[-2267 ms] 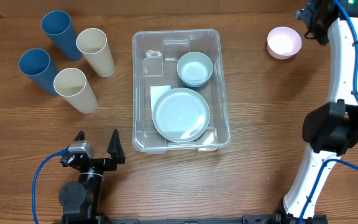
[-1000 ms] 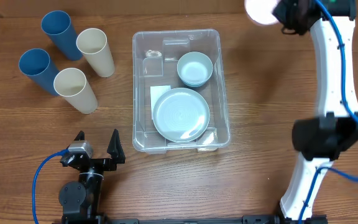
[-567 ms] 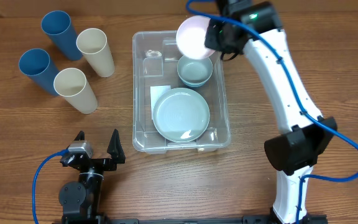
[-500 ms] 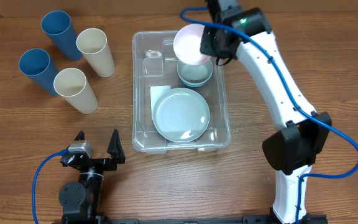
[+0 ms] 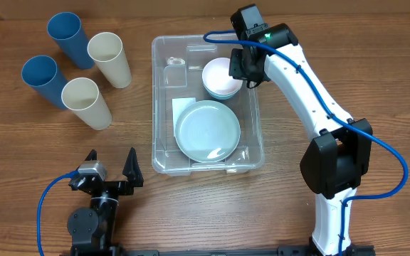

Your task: Pack container

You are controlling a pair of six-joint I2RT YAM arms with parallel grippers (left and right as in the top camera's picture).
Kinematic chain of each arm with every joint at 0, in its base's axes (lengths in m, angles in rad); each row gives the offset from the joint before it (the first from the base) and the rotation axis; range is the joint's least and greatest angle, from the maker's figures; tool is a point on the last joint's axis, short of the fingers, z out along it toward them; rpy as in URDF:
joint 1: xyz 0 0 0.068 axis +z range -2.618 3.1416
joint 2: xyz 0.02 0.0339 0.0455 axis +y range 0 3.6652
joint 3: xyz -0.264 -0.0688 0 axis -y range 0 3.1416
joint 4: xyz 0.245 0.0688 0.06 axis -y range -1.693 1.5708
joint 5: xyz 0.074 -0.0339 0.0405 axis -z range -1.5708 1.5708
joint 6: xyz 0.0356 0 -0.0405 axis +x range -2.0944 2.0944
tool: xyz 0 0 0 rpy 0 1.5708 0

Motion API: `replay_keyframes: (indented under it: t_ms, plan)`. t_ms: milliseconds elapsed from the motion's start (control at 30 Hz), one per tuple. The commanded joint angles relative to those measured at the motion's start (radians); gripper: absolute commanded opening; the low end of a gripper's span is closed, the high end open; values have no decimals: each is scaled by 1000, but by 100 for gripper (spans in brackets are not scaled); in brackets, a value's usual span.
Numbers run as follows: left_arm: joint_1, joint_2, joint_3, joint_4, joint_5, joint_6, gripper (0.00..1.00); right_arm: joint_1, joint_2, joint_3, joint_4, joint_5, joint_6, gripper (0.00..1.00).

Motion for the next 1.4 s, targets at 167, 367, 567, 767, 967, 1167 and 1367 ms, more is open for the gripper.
replay_keyframes:
  t_ms: [167,367,567,767,967,1167,1367]
  plan:
    - [6,-4,-3,-3,-8,-13,100,-146,-92,451,-238,-6,67,66]
    - [6,-4,-3,-3,-8,-13,100,-538,-113,506,-335,-37,239,100]
    - [6,-4,-3,-3,-8,-13,100,-686,-113,506,-357,-36,239,100]
    - [6,-4,71,11,305,-109,100,-694,-113,506,-357,-36,239,100]
    - [6,336,699,-422,241,-45,100,-694,-113,506,-357,-36,239,100]
    - [5,1198,1644,-1081,340,340,100,-694,-113,506,-357,-36,239,100]
    - [6,1543,1780,-1125,454,371,100,-694,-113,506,-357,-36,239,100]
